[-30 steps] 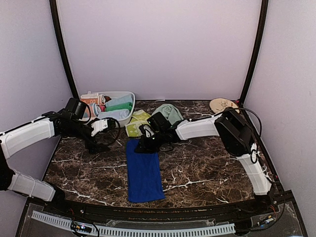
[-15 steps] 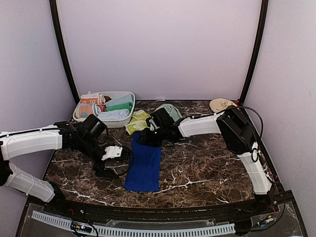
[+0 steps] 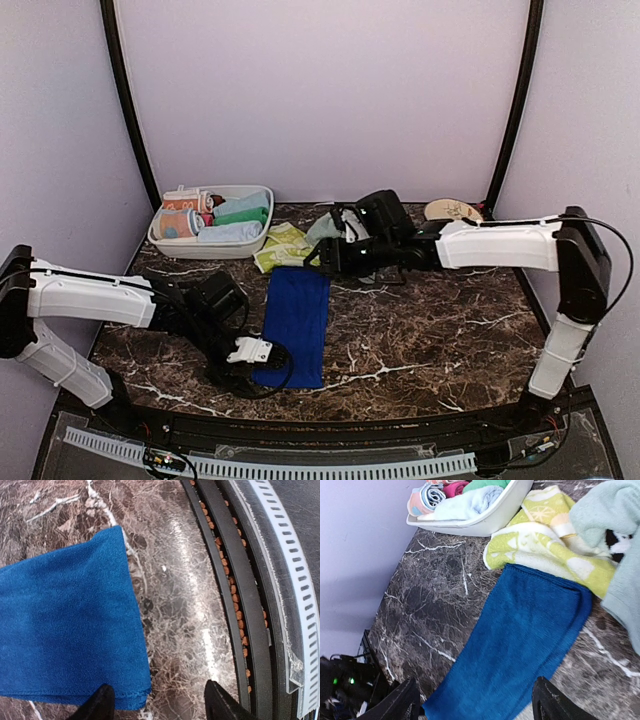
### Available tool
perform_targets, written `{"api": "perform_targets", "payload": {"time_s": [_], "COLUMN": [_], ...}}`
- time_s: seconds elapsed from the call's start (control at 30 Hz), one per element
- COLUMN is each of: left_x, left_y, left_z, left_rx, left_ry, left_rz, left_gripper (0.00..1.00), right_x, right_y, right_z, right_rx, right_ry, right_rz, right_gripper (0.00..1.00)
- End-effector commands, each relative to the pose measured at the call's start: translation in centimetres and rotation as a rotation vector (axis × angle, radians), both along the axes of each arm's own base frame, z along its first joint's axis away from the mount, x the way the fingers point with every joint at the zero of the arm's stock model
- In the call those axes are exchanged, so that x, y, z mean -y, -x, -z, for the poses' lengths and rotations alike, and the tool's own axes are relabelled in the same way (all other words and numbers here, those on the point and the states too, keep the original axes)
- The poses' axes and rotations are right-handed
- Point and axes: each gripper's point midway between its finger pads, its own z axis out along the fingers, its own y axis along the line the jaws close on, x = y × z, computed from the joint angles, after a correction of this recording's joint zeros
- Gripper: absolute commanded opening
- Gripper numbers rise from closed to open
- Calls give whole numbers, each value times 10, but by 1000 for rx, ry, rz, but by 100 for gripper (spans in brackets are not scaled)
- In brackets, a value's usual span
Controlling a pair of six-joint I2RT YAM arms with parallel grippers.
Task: Roll the towels
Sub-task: Pick up the towel from the center of the board, then roll the towel at the center of the board.
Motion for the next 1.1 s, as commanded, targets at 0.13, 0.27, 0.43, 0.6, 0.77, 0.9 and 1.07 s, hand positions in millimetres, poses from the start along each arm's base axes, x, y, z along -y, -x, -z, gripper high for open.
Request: {"api": "perform_targets", "payload": {"time_s": [0.13,0.27,0.43,0.6,0.77,0.9,1.07], "left_x": [6,8,5,3,3,-1,-3], "left_y": [-18,-21,-26,-29,-29,-29,-28], "left_z": [29,32,38,37,28,28,28], "left_rx": [45,48,50,3,-116,-164,-191], "left_ry": [-27,-27,-56,-44,-19,-29,-37], "left_rz": [-76,-84,-111,-160,-197,-203,-197], "left_gripper": [51,48,41,12,8,7,7], "right_x": [72,73,54,33,2,-6,-26], "right_y": [65,100,164,232,288,238,219], "right_z": [8,13,21,45,86,78,79], "right_rx": [391,561,660,675,674,1213,1334], "right_ry": [291,403,356,350,405,740,772], "right_rz": [-77,-183,-346,-538,-709,-728,-706], "right_gripper": [83,82,82,82,82,65,59]}}
